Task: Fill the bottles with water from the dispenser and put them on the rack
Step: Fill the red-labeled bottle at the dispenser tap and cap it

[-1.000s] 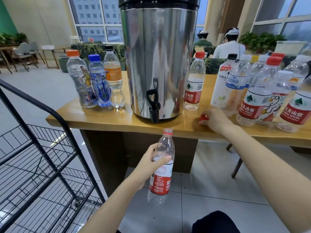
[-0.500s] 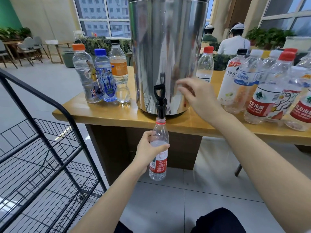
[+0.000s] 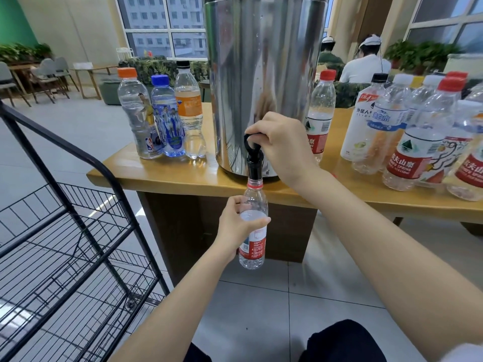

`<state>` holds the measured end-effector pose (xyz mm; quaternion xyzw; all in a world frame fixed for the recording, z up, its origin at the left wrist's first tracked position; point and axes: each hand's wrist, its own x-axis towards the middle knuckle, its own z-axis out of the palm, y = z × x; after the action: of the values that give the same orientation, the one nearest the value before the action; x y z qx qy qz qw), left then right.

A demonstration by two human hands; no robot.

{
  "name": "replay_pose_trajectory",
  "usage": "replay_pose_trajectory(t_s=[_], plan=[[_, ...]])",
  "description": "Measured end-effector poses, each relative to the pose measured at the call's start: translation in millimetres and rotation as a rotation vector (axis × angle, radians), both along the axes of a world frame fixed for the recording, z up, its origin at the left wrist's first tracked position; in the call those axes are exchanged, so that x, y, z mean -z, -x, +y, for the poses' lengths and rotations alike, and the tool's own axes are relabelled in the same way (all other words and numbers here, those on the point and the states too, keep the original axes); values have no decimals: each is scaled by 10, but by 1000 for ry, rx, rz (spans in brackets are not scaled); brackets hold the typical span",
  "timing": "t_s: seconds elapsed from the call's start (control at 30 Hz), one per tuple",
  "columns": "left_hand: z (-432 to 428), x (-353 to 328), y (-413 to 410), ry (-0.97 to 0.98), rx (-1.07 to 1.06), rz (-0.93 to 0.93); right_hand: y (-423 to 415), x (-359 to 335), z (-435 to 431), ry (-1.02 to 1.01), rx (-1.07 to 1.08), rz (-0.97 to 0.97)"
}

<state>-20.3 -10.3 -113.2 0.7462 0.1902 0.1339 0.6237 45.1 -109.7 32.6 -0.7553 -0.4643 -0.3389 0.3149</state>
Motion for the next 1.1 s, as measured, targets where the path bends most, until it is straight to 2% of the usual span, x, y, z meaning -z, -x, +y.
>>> replay_pose_trajectory(t_s=[0.2, 0.5, 0.93, 1.1], plan=[[-3, -8, -12, -11, -4, 10, 104, 153, -116, -17, -62, -84], [-19, -1, -20, -26, -22, 25, 198, 353, -285, 192, -97, -137], [-55, -40, 15, 16, -41, 32, -4, 431, -420, 88, -195, -45], [-53, -60, 34, 18, -41, 28, -106, 464, -485, 72, -135, -99]])
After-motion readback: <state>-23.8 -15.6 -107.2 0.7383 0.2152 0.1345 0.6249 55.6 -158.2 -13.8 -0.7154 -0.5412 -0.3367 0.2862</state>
